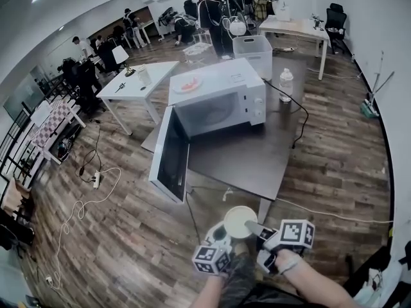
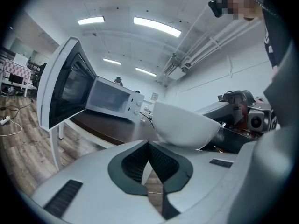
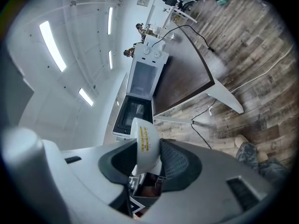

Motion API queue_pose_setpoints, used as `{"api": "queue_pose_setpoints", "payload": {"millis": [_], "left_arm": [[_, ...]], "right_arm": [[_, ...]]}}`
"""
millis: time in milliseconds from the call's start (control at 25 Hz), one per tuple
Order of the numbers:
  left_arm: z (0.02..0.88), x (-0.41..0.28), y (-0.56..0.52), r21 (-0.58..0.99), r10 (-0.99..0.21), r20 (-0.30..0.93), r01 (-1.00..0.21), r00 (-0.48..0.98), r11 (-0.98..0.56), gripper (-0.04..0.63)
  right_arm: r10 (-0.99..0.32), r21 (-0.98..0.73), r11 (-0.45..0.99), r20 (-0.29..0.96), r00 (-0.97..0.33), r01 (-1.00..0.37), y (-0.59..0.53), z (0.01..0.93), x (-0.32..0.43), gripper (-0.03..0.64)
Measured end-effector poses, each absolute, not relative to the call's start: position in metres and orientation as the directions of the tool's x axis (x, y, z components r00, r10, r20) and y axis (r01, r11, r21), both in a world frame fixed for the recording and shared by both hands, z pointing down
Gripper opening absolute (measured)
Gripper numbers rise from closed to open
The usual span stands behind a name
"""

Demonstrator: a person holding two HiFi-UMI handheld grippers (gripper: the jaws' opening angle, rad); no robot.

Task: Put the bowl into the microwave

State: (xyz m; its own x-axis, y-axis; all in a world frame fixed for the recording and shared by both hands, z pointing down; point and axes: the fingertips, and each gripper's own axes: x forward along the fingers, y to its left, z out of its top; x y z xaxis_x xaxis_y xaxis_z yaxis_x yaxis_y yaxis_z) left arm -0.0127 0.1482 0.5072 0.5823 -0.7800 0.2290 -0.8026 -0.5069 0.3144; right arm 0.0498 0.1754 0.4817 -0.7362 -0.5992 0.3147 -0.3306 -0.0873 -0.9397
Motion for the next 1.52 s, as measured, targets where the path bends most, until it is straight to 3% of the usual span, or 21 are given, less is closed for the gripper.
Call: {"api": "queue_pose_setpoints", "payload": {"millis": [1520], "left_arm": [[0.515,-0.025,-0.026,0.361,-0.757,0.229,-0.776,0.612,-0.518,0.005]], "right_arm": [[-0.648,-0.931,-0.124,0.338,-0.683,-0.344,-0.002,0.489,0.04,0.137]]}}
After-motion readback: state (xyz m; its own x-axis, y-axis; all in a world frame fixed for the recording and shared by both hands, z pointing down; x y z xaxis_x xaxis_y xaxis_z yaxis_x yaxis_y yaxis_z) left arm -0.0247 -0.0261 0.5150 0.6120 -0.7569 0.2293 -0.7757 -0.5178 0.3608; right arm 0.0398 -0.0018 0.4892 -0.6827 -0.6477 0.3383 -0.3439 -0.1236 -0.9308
